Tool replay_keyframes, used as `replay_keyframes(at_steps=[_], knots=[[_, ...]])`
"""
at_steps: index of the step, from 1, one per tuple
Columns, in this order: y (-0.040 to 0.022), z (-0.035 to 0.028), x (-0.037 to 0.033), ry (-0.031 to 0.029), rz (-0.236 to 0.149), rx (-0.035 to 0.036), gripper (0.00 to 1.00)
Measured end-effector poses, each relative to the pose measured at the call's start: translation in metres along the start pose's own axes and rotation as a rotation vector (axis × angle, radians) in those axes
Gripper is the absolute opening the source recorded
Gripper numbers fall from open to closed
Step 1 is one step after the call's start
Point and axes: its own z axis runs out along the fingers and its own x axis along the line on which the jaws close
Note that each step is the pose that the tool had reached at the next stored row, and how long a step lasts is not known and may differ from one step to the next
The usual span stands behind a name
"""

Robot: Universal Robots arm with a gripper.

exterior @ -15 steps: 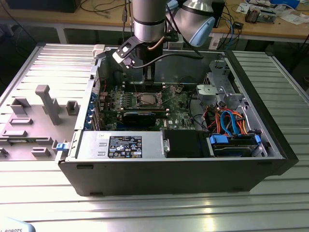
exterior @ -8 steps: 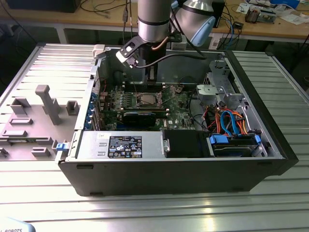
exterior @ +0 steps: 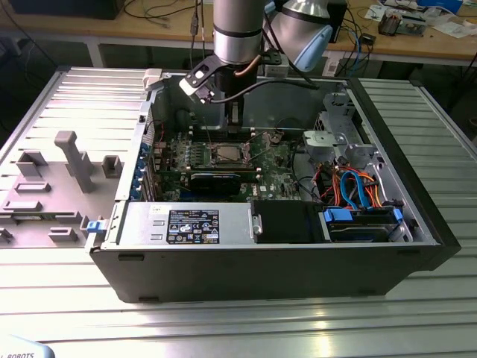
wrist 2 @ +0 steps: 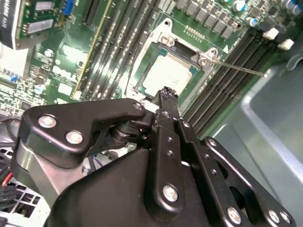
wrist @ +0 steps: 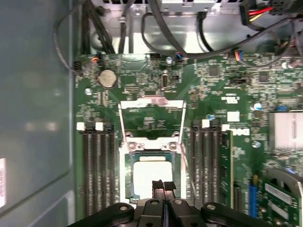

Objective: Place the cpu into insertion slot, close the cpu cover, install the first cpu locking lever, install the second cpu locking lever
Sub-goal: 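Close the cpu cover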

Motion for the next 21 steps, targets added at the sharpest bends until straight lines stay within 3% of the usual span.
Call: replay_keyframes(at_steps=[4, 11, 17, 21], knots=[[0.0, -0.0007, 0.0, -0.0006, 0.0, 0.0002, 0.11], [0.0001, -0.0078, 0.0, -0.0007, 0.0, 0.0, 0.11], [0.0003, -0.0082, 0.0, -0.001, 0.0, 0.0002, 0.11], [0.0047, -0.0081, 0.0001, -0.0009, 0.0, 0.0001, 0.11]])
